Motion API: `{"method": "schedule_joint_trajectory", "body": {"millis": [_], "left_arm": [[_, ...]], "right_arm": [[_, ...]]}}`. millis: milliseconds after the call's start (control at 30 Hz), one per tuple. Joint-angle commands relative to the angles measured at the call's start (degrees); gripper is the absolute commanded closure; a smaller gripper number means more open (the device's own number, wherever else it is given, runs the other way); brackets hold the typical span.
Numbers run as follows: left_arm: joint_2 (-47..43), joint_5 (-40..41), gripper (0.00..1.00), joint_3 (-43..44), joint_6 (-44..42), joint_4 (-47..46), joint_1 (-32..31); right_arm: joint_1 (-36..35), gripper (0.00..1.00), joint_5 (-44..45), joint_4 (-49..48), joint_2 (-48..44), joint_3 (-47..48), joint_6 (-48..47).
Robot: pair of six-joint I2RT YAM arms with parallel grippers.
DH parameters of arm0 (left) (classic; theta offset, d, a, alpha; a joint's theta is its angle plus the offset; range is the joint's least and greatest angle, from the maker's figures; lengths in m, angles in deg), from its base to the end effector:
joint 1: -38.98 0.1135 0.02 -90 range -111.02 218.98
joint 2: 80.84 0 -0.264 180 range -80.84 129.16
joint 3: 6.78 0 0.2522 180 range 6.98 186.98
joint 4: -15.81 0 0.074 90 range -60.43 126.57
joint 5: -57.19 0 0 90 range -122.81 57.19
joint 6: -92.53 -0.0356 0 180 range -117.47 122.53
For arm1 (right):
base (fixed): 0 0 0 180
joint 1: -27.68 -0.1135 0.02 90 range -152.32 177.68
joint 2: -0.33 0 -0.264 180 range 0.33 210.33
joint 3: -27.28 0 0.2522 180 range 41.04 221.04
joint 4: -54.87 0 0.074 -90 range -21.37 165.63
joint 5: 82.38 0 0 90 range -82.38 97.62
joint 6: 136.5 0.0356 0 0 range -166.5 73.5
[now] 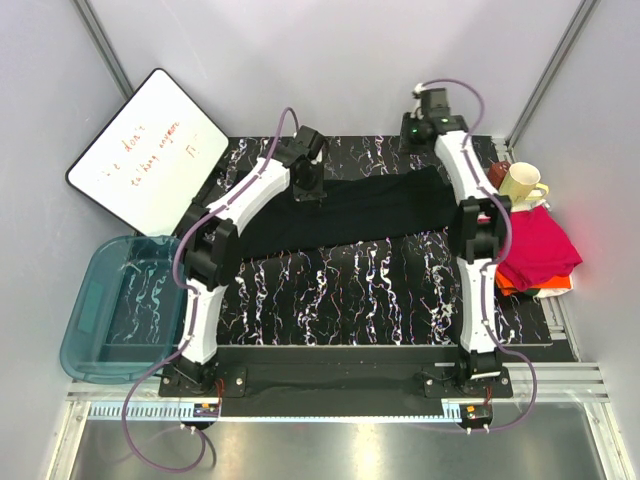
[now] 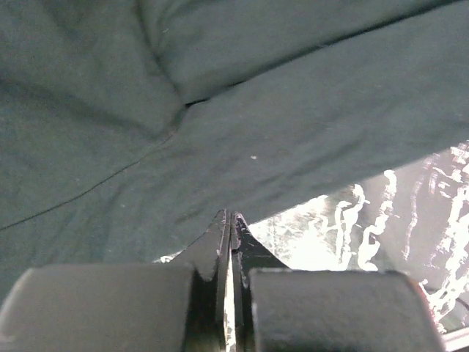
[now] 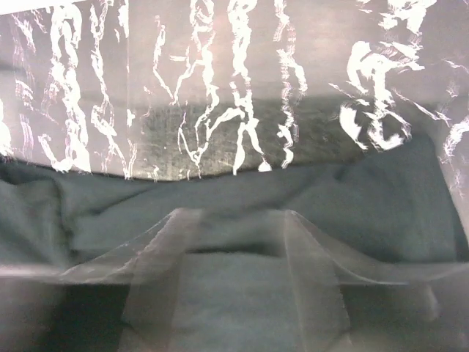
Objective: Fold and stack the t-shirts
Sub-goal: Fold the other side of the tshirt into a rectangle, then rotate the tshirt 90 degrees
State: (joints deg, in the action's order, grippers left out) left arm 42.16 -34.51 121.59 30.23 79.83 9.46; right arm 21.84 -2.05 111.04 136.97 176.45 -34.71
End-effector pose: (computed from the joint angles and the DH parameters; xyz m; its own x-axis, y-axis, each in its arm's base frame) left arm 0.4101 -0.2334 0.2649 -0.8932 -0.0282 -0.4489 0.1025 0.9590 -0.2643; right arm 0.5337 0.0606 0.2742 -0.7173 0.1291 -0.6847 -0.0763 0.9622 0.2613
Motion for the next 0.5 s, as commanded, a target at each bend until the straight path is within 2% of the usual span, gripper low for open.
{"method": "schedule_joint_trajectory", "body": {"millis": [0,267,467], "left_arm": [[1.9,-0.2,1.00,0.2,1.3,0.9,0.7],[2.5,0.2,1.00,-4.7,6.1,2.6,1.2],[4.8,1.5,1.00,-7.4,7.2,7.9,3.1]], "right_arm": [[-2.1,1.00,9.3,7.3,8.0,5.4,-3.5],[-3.4,1.00,16.1,9.3,9.7,4.0,-5.1],[-3.6,1.00,21.3,11.1,10.0,1.4,-5.2]]}}
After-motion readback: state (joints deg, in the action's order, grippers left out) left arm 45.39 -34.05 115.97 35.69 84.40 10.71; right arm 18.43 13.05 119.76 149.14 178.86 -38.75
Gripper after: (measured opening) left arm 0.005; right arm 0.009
